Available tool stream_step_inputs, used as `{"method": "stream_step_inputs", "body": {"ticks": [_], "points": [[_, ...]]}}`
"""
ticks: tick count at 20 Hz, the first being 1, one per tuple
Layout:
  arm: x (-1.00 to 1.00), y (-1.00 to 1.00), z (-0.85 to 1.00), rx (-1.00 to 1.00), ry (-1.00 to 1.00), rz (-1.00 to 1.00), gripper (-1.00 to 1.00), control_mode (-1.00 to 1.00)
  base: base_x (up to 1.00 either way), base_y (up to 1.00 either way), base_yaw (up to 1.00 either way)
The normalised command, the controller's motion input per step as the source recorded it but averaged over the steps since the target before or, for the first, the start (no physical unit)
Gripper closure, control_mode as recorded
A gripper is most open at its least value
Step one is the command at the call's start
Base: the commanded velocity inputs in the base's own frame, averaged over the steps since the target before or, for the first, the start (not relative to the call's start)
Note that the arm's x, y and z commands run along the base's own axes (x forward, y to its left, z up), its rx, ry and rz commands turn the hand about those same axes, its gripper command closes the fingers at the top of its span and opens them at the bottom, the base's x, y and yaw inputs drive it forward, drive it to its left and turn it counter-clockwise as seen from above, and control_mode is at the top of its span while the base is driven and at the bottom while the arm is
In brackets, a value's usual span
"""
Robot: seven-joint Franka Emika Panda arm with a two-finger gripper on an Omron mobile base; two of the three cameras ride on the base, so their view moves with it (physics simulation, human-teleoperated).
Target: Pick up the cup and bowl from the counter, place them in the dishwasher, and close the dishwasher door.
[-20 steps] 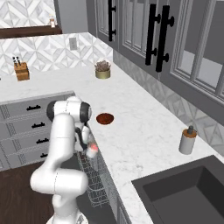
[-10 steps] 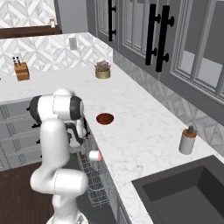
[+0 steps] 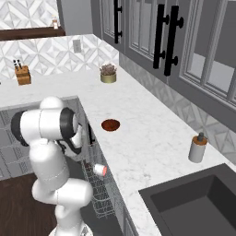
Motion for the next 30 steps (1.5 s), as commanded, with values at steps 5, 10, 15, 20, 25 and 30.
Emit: {"method": "stream_step_inputs", "body": {"ticks": [5,10,15,20,25,30], "points": [[0.04,-0.07,1.0,0.06,0.08,0.0,-1.0,-1.0,0.0,0.0,0.0],[0.33,-0.43,0.97,0.0,0.17,0.0,-1.0,-1.0,0.0,0.0,0.0],[0.58,-0.19,1.0,0.0,0.14,0.0,-1.0,-1.0,0.0,0.0,0.0],[0.52,-0.02,1.0,0.0,0.12,0.0,-1.0,-1.0,0.0,0.0,0.0],[0.67,-0.11,0.6,-0.06,0.26,0.0,-1.0,-1.0,0.0,0.0,0.0],[0.29,-0.19,-0.23,-0.14,0.33,0.0,-1.0,-1.0,0.0,0.0,0.0]]}}
